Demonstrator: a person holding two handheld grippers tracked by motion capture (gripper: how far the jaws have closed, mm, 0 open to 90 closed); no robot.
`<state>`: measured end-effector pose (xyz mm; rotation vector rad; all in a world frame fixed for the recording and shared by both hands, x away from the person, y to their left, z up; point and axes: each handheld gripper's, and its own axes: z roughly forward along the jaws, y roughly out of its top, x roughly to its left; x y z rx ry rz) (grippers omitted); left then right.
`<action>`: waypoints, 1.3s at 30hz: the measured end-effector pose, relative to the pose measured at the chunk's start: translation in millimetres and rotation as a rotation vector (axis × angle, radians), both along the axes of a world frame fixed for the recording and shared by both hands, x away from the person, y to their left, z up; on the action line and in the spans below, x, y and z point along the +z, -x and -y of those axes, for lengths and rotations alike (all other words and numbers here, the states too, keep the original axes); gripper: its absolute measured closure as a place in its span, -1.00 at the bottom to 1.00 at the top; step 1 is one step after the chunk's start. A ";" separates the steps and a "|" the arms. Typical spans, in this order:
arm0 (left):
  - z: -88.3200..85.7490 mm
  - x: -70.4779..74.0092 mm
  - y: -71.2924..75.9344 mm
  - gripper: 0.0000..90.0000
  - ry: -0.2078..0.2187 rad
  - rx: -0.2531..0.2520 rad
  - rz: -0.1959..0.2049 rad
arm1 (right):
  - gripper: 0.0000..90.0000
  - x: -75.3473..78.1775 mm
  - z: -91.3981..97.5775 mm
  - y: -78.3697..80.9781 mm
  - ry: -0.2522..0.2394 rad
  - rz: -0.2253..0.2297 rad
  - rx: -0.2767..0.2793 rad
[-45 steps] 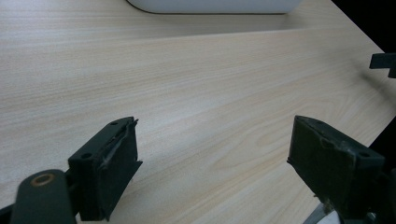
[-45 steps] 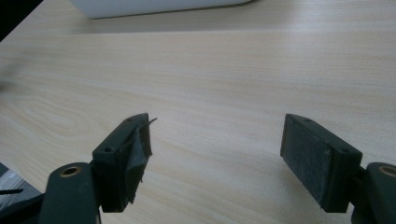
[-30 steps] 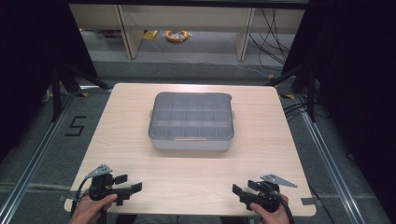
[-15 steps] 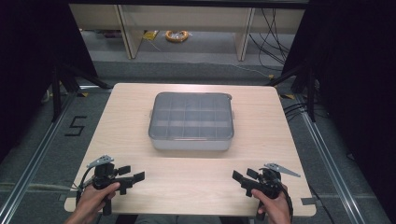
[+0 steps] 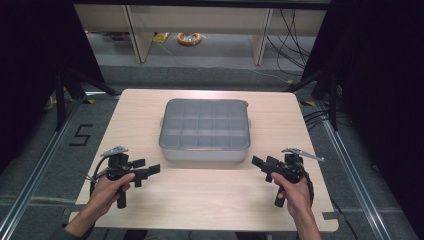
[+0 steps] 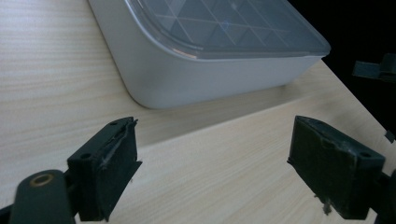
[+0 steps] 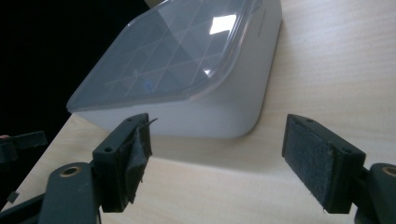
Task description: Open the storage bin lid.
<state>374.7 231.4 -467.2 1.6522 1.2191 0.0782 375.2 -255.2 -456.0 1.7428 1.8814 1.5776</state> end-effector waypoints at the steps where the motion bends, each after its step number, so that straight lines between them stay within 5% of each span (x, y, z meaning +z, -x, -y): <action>1: 1.6 0.0 -2.3 -0.66 -0.002 0.010 0.006 | -0.43 3.2 -0.2 -6.3 0.008 0.003 0.000; 11: -1.2 3.9 -13.7 -0.66 -0.002 0.024 0.007 | -0.40 3.5 -6.5 -21.9 0.051 0.025 0.009; 21: -3.3 10.3 -33.6 -0.65 0.030 0.041 -0.025 | -0.34 10.6 -8.8 -41.4 0.012 0.009 -0.003; 28: -1.4 16.4 -43.0 -0.63 0.017 0.048 -0.023 | -0.31 11.5 -7.4 -56.8 0.037 0.039 -0.001; 39: 0.1 30.4 -74.0 -0.52 0.010 0.087 -0.017 | -0.26 15.2 -10.3 -69.3 -0.043 -0.029 -0.016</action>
